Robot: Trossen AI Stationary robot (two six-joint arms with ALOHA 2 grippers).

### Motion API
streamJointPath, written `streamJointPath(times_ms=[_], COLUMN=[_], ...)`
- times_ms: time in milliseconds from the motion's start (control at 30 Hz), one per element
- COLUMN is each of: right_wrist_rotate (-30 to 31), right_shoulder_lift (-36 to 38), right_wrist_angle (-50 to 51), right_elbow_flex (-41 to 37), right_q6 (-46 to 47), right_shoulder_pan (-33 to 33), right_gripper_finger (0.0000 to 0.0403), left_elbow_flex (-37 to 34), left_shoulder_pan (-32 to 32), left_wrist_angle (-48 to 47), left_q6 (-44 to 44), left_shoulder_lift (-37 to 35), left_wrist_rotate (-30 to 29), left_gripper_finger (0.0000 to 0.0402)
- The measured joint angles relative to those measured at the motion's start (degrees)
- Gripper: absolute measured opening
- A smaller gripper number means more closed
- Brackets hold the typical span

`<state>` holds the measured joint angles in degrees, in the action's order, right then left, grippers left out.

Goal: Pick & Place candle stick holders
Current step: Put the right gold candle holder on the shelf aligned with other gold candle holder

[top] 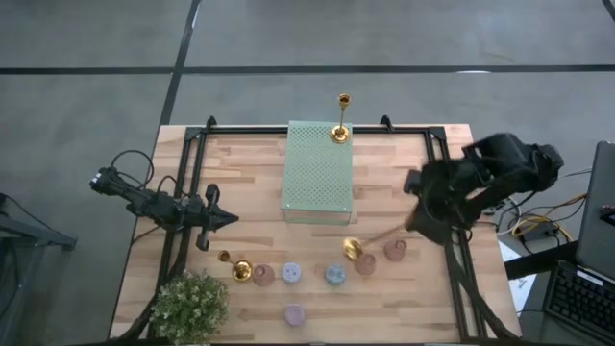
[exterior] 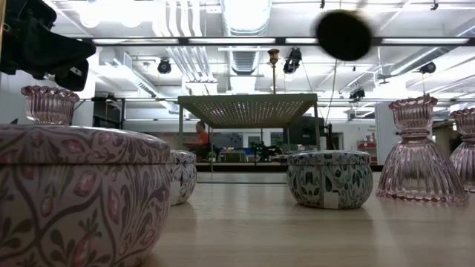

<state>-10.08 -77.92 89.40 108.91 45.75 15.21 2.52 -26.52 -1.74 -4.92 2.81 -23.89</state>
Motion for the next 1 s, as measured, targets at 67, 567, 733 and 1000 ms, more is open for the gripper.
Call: streamJointPath(times_ms=[67, 567, 733, 1000], right_wrist_rotate=[1.15, 0.66, -0.24, 0.13], right_shoulder_lift=[-2.58, -15.06, -15.97, -15.81], right_wrist_angle=[0.85, 0.64, 0.60, 0.64], right_elbow_flex=[3.81, 20.52, 21.92, 21.68], right_q6=[-3.93, -21.56, -26.52, -30.62], right_shoulder_pan=[-2.51, -18.17, -23.34, -28.68], right_gripper_finger=[0.0133, 0.0134, 0.0134, 0.0134], left_elbow_flex=[-0.02, 0.00, -0.01, -0.02], left_shoulder_pan=[0.02, 0.02, 0.01, 0.02], left_wrist_angle=[0.02, 0.02, 0.02, 0.02], left_q6=[-0.01, -0.01, 0.01, -0.01], left_shoulder_lift=[0.00, 0.00, 0.00, 0.00], left_wrist_rotate=[-0.01, -0.01, 0.00, 0.01], left_gripper_finger=[0.0012, 0.0012, 0.0012, 0.0012])
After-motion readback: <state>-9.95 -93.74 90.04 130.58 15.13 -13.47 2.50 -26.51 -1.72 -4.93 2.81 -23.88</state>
